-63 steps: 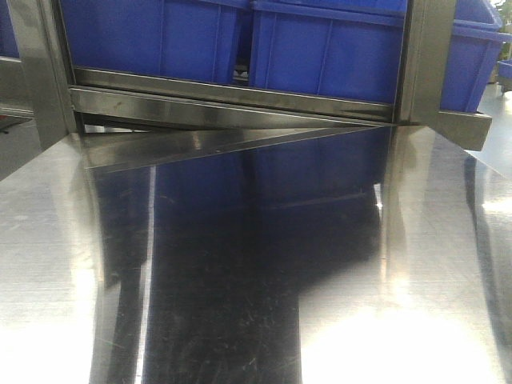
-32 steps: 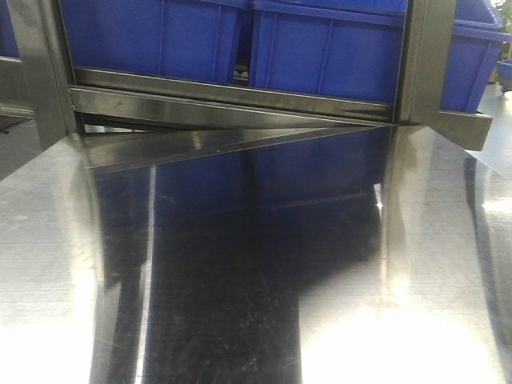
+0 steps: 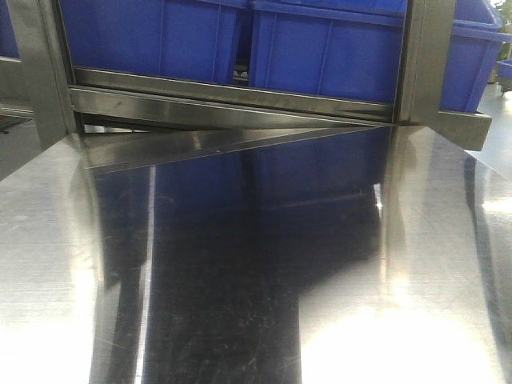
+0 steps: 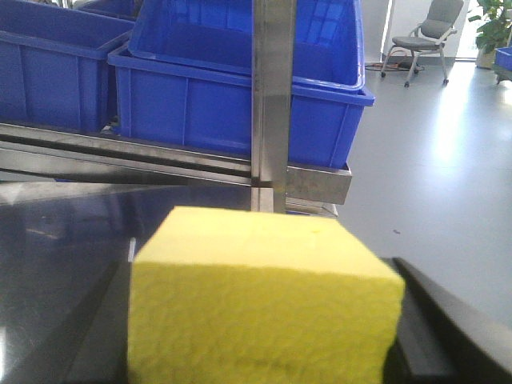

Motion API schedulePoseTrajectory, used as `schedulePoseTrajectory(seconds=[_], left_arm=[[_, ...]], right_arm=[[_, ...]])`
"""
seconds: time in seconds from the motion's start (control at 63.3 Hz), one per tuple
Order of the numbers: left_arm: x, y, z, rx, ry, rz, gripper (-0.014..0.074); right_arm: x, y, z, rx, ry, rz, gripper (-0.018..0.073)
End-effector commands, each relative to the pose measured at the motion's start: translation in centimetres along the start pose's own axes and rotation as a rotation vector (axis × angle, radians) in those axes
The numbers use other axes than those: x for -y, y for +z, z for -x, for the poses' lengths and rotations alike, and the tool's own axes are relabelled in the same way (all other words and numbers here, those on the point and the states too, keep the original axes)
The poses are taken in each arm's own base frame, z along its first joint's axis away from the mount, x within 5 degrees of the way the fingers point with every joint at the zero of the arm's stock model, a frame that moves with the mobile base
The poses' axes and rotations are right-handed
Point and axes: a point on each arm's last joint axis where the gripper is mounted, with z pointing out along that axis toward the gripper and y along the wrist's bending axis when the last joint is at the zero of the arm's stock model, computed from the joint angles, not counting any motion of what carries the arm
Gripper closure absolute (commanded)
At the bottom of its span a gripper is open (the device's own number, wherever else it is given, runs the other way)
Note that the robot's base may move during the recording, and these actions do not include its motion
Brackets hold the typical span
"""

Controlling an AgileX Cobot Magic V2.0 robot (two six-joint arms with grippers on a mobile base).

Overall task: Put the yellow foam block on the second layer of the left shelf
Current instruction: 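Hold the block in the right gripper and raise it clear, then drive the base away from the table holding the block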

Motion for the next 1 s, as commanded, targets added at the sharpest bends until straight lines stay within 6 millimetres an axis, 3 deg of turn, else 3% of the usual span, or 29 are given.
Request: schedulePoseTrajectory(seconds=[0.0,0.98], left_arm=[[0.11,0.01,-0.07,0.072,-0.014,-0.019,0.046],[0.12,0.01,-0.05,0.074,-0.014,-0.019,0.046]], right_arm=[[-0.03,-0.21,1.52,0.098,-0.022,-0.003,0.0232],[-0.03,-0.01,1.48,0.085,-0.024,-0.004,0.0232]])
